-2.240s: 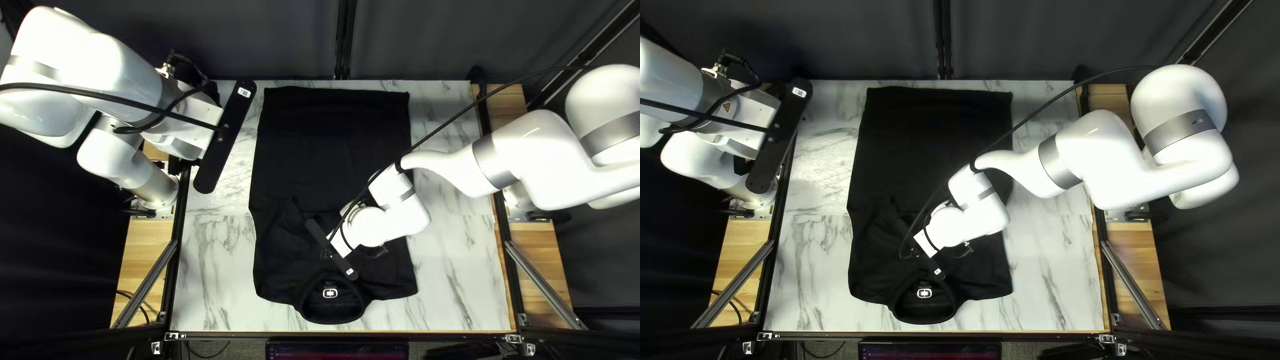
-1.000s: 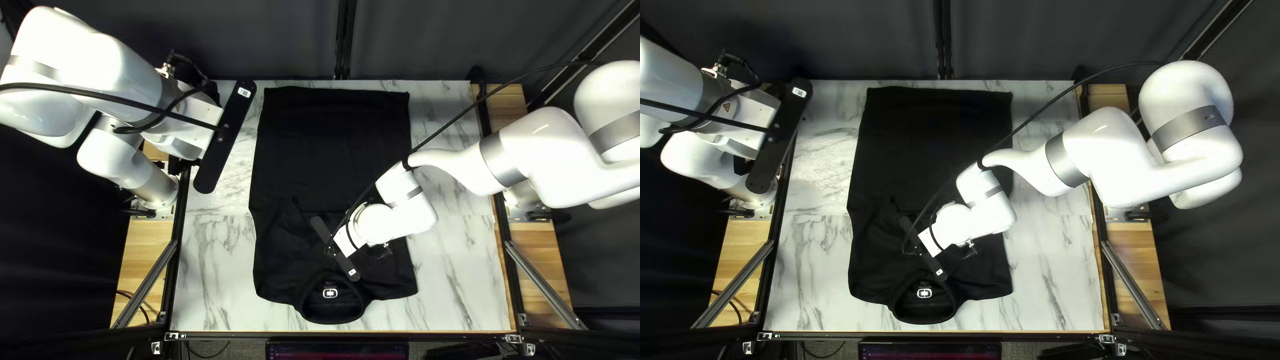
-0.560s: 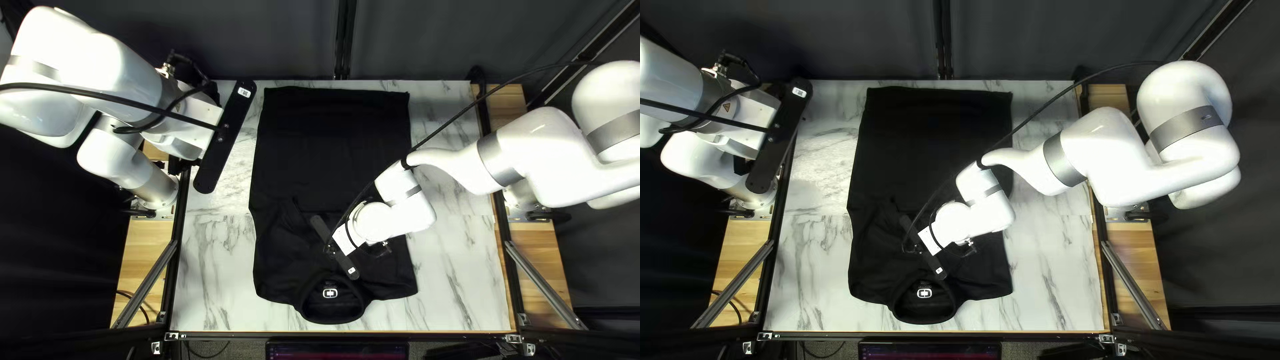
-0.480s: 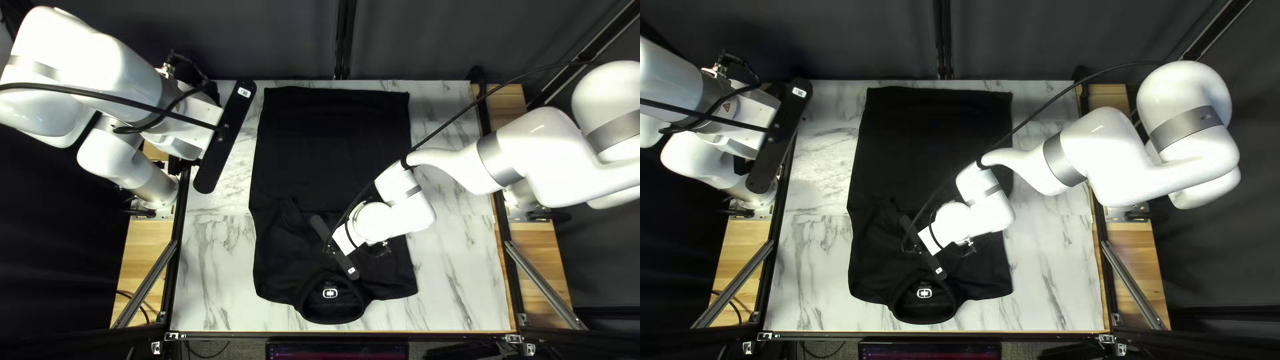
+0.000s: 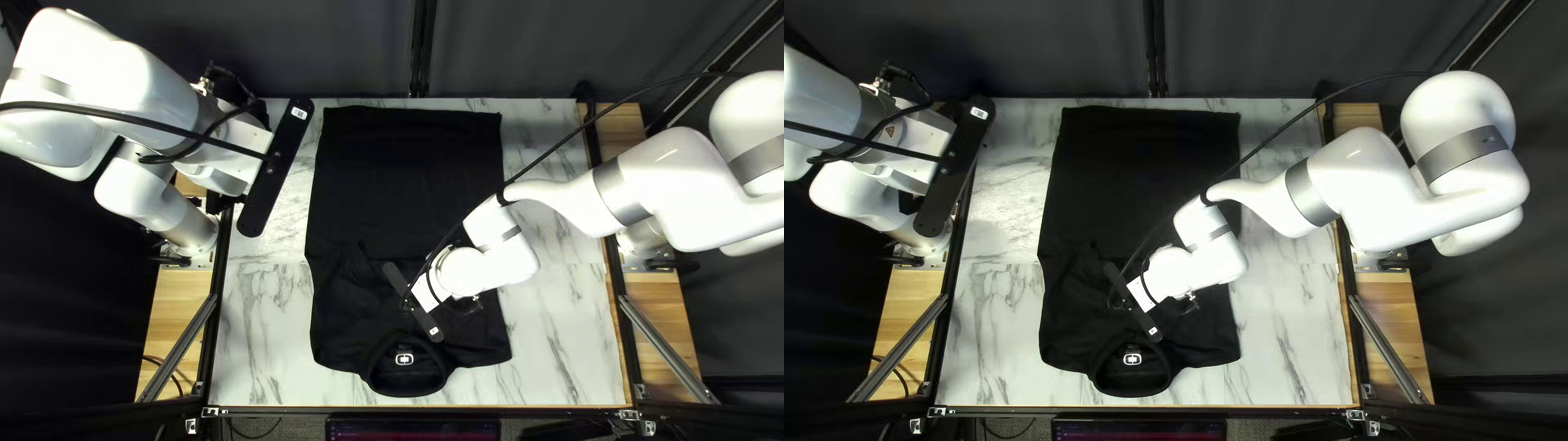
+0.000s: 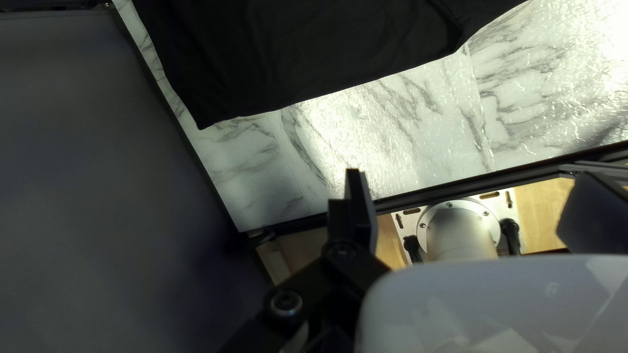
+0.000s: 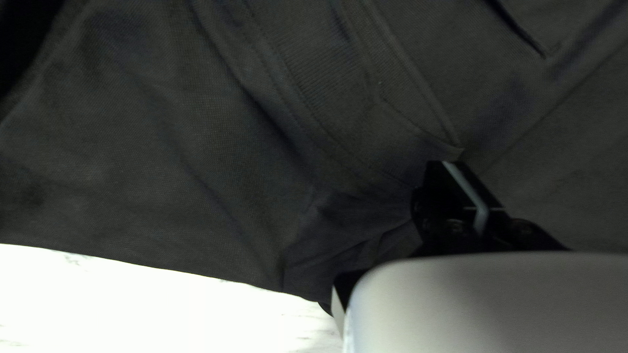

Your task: Fold t-shirt

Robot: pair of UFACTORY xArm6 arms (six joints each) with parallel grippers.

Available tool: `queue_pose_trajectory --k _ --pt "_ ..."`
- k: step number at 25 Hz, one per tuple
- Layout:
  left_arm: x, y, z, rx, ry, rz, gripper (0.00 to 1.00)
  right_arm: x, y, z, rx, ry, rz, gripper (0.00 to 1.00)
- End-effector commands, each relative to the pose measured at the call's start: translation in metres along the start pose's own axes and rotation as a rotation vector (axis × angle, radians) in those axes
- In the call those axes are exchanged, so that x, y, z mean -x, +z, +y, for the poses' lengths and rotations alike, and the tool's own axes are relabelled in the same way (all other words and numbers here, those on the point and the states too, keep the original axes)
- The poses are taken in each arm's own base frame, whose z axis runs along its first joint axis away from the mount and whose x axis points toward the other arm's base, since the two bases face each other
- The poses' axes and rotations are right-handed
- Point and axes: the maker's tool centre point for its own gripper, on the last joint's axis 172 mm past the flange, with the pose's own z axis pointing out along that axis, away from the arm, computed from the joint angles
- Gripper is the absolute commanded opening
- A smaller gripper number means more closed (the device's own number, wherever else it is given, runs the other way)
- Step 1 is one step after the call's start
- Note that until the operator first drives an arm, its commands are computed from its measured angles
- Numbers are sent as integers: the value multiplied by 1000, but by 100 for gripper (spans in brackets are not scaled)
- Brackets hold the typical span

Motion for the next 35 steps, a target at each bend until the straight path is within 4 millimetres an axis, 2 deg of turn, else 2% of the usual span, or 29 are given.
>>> queue_pose_trajectory --k 1,9,13,14,16,17,18,19,20,21,35 --pt "0 0 0 0 0 0 100 -1 -1 1 -2 3 5 100" --pt "0 0 0 0 0 0 100 -3 -1 2 -2 8 5 100" --pt "0 0 0 0 0 0 100 -3 1 1 -3 10 5 92" --pt "0 0 0 0 0 0 100 -3 2 0 -4 10 6 87" --pt "0 0 0 0 0 0 100 -4 3 -1 -5 12 7 71" --pt "0 0 0 0 0 0 100 -4 3 -1 -5 12 7 59" --pt "0 0 0 0 0 0 100 -4 3 -1 -5 13 7 43" --pt "0 0 0 0 0 0 100 -4 4 -2 -6 13 7 20" --pt "0 0 0 0 0 0 100 -4 4 -2 -6 14 6 7" --pt "0 0 0 0 0 0 100 -5 4 -2 -7 14 6 3" --pt "0 0 0 0 0 0 100 -1 -1 -2 1 15 4 1"
